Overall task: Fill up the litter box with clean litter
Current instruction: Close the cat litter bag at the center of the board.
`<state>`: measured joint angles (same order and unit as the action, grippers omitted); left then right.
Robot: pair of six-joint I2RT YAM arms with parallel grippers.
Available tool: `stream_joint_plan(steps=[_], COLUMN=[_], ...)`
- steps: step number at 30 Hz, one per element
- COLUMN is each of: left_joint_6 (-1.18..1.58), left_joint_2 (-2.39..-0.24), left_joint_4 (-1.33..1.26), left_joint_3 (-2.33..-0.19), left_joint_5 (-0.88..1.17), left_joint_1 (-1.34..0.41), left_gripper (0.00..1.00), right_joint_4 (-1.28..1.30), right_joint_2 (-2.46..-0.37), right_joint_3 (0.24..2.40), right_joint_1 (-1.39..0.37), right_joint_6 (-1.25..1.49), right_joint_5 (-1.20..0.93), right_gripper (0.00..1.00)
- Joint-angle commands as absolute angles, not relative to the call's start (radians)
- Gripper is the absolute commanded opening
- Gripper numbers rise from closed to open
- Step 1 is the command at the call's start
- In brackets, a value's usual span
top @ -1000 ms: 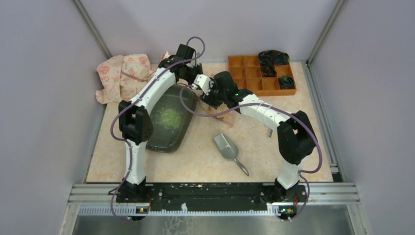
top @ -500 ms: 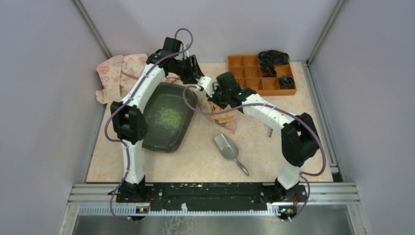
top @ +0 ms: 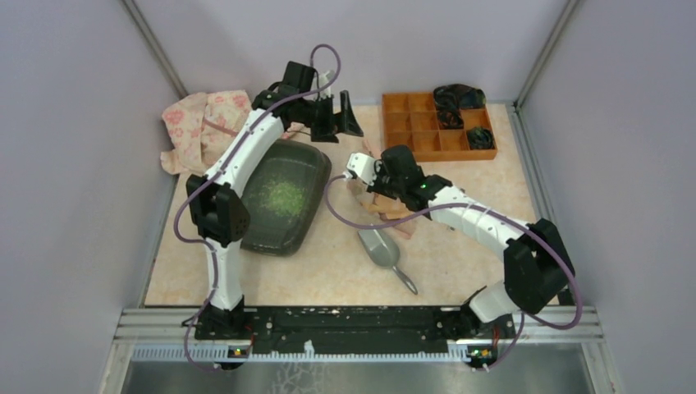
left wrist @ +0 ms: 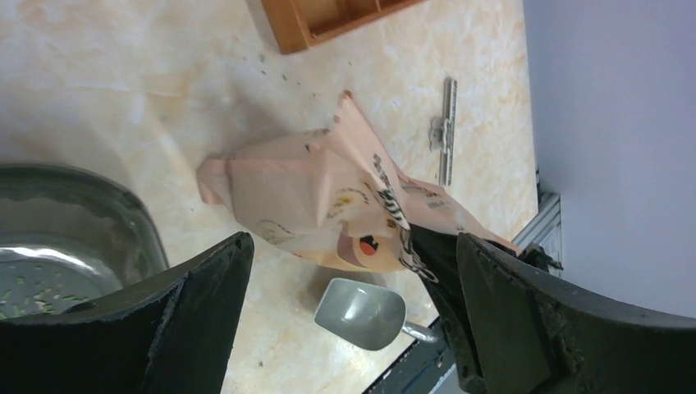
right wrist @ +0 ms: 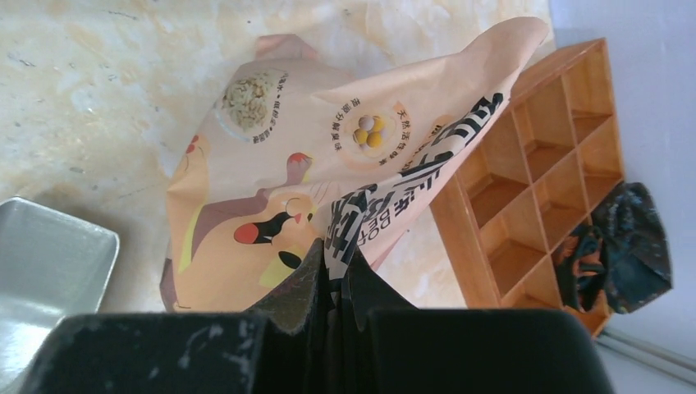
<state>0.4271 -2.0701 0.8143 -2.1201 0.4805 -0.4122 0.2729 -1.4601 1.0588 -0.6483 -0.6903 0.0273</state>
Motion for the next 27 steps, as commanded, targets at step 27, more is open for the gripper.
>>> stream_joint_plan(steps=[27], left_joint_6=[0.475], left_joint_2=[-2.214], left_joint_4=[0.836], left_joint_3=[-2.144], left_joint_5=[0.404], left_joint_1=[-0.555], left_gripper=[0.92], right_joint_4=[-0.132], right_joint_2=[-1.342], right_joint_3=[0.914], right_joint_1=[-0.765], right_joint_6=[-0.774], right_joint_5=[0.193], right_gripper=[0.00])
